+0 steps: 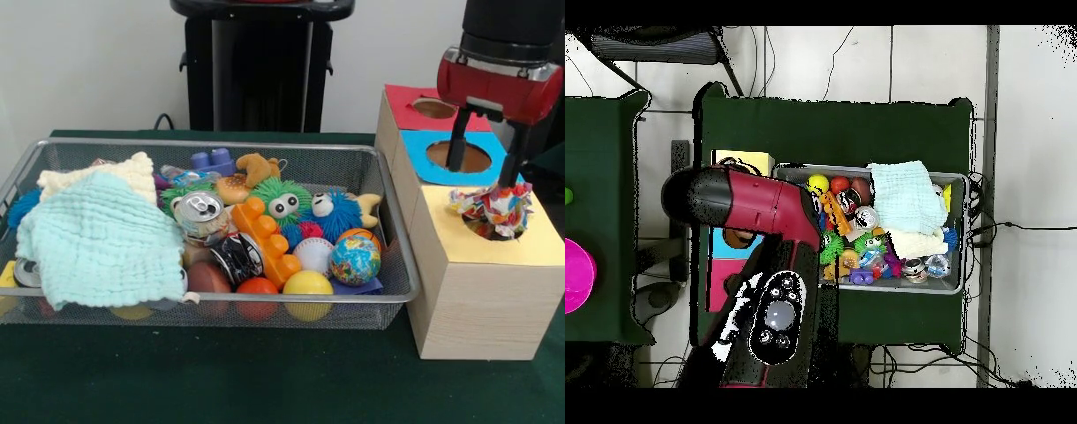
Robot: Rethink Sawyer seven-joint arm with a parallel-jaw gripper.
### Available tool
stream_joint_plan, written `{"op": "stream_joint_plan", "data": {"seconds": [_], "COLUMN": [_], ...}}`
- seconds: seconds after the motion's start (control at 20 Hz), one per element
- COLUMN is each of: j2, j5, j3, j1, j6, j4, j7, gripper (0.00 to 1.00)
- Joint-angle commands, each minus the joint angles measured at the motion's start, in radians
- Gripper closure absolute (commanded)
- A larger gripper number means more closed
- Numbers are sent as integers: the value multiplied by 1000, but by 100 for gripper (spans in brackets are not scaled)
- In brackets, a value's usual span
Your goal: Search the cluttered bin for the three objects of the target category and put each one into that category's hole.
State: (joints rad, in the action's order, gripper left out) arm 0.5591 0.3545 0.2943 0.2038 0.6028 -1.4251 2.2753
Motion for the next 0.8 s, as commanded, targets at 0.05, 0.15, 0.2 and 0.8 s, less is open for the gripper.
{"op": "stream_joint_plan", "data": {"seconds": [0.05, 0.15, 0.2, 0.8], "j2": [69, 73, 73, 25], "j5": [28, 29, 25, 6], "j3": [-37, -38, -38, -68], "j1": [-21, -20, -20, -43], "j6": [78, 83, 88, 100], "j4": [-68, -64, -59, -47], "j7": [177, 180, 178, 143], "gripper": [0, 0, 0, 100]}}
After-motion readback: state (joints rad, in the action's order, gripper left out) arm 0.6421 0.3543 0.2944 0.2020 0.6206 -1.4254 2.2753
